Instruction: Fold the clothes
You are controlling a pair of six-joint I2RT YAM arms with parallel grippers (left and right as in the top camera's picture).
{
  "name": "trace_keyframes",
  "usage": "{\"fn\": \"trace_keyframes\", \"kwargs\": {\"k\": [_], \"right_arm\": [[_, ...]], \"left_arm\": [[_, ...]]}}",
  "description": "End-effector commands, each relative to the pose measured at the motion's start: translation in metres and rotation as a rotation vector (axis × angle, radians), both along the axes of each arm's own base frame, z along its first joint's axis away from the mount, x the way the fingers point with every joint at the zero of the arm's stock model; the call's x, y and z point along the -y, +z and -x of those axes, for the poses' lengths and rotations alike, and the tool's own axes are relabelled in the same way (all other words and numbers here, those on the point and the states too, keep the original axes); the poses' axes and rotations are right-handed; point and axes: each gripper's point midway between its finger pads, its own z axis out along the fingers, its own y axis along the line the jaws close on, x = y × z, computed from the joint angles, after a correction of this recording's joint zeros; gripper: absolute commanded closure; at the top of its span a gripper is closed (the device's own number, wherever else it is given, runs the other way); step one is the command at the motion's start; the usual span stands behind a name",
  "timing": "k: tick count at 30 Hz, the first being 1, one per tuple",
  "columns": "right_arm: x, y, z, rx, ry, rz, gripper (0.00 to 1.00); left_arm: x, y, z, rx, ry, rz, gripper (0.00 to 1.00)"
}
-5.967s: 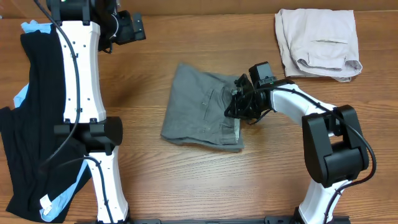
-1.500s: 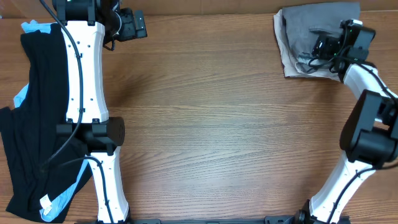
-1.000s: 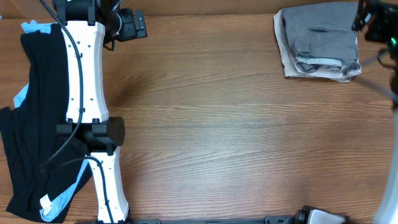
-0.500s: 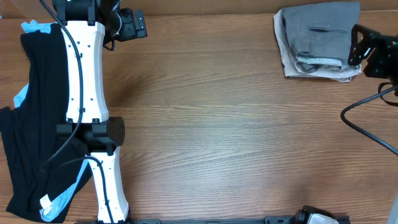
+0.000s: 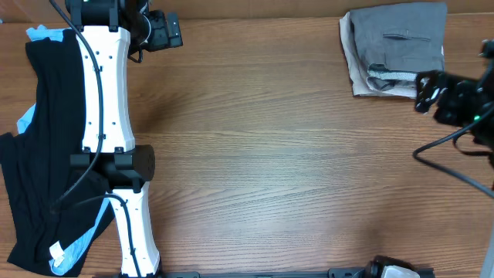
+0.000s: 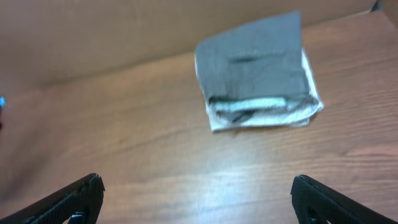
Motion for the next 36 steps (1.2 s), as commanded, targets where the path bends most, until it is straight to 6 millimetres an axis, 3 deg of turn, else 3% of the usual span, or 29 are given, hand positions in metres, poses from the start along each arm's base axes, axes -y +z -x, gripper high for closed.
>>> {"fn": "trace_keyframes", "kwargs": {"k": [1,9,14,22,28,36], "right_arm": [[-0.018,0.007,0.019,0.027,0.03,0.052,0.0],[-0.044,0.012,0.011,0.282,0.104,0.099,0.0],[-0.054,-0.017,0.015,0.408,0.153,0.084,0.0],[-0.067,-0.062,0.037,0.637,0.192,0.089,0.0],[-0.062,-0.094,0.049,0.736,0.125,0.029,0.0],[-0.06,-0.118,0.059,0.842,0.117,0.037,0.0]], "left_arm": [[-0.003,0.002,0.001,0.002,0.012,-0.004,0.0],[-0.003,0.002,0.001,0.002,0.012,-0.004,0.0],[-0.003,0.002,0.001,0.002,0.012,-0.004,0.0],[-0.003,0.002,0.001,0.002,0.012,-0.004,0.0],[-0.003,0.002,0.001,0.002,0.012,-0.004,0.0],[-0.003,0.002,0.001,0.002,0.012,-0.004,0.0]]}}
